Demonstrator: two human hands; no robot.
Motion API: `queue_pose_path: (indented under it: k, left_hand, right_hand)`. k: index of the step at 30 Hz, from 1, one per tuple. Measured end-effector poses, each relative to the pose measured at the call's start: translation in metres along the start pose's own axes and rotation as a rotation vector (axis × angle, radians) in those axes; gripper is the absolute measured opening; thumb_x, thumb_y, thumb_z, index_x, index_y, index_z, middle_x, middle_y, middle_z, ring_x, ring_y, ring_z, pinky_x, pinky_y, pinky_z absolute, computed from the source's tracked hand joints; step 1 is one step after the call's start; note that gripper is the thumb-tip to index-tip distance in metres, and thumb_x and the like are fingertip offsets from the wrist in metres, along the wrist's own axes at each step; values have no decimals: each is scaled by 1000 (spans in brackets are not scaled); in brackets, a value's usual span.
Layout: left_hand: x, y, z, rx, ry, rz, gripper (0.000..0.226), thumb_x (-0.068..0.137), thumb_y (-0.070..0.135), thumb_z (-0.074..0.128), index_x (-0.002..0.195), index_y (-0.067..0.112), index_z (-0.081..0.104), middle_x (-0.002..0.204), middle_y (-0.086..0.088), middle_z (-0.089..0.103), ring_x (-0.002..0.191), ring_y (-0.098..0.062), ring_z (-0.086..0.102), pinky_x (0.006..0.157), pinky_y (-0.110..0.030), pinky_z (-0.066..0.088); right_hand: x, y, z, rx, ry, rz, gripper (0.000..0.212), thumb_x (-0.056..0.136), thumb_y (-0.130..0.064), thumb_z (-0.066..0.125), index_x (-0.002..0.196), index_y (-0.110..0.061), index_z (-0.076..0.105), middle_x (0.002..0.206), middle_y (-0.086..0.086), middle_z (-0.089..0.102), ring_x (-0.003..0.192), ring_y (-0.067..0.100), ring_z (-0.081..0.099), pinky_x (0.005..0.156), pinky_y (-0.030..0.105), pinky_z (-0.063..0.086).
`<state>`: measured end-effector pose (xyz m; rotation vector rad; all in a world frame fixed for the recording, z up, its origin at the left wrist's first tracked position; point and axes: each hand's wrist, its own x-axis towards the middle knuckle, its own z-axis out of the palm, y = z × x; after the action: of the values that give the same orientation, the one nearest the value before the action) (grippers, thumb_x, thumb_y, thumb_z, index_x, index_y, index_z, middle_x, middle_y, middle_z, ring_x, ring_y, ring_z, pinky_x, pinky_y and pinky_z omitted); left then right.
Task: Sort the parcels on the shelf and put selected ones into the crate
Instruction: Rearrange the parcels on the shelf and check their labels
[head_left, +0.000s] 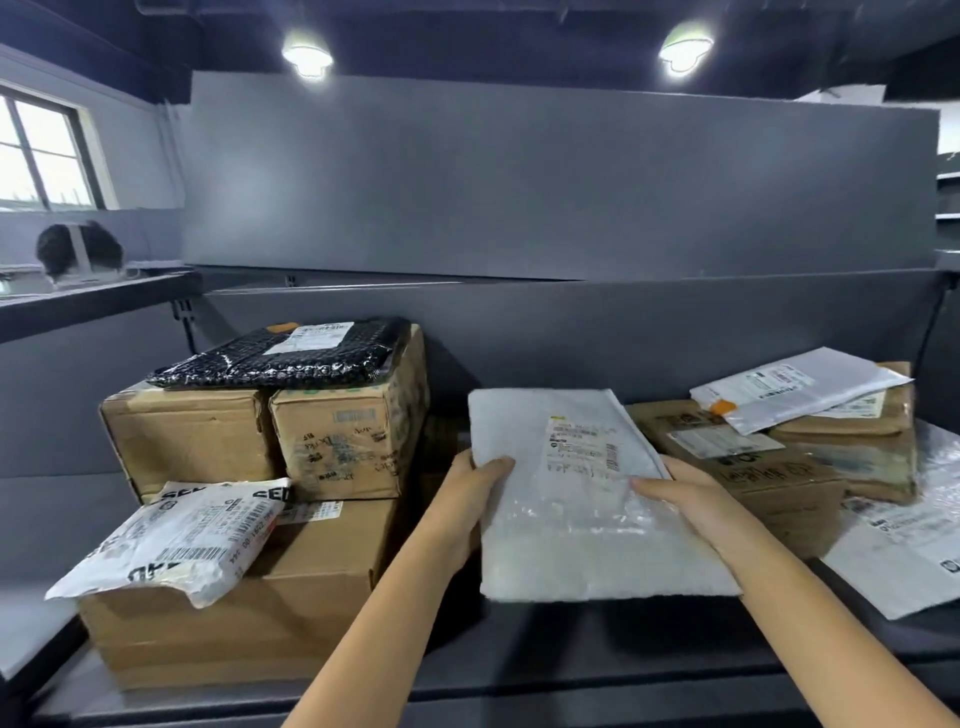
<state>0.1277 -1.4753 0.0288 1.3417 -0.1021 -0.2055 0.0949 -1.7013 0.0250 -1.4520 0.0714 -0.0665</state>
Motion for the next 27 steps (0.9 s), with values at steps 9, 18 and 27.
queue_pose_path:
  k: [9, 18, 27]
  left_hand:
    - [-11, 3, -23, 41, 31, -114, 53, 92, 14, 57, 141, 13, 37, 130, -5, 54, 94, -11, 63, 67, -28, 54]
    - [-14, 12, -38, 591, 259, 221, 59, 89, 34, 62, 141, 19, 38, 134, 0, 50, 120, -15, 48, 100, -26, 38]
    - [-3, 4, -11, 553, 310, 176, 66, 94, 38, 53, 150, 23, 21, 145, -7, 19, 134, -24, 31, 97, -23, 24]
  right_hand:
    - [29, -1, 27, 56, 2, 145, 27, 93, -6, 54, 118, -15, 58, 107, 12, 69, 86, 25, 68, 54, 26, 53]
    - [50, -13, 75, 185, 177, 86, 23, 90, 4, 51, 110, -5, 56, 90, 11, 63, 76, 25, 62, 57, 32, 48]
    - [58, 0, 88, 404, 500, 48, 55, 86, 5, 51, 136, -7, 32, 128, 18, 50, 103, 36, 60, 71, 45, 58]
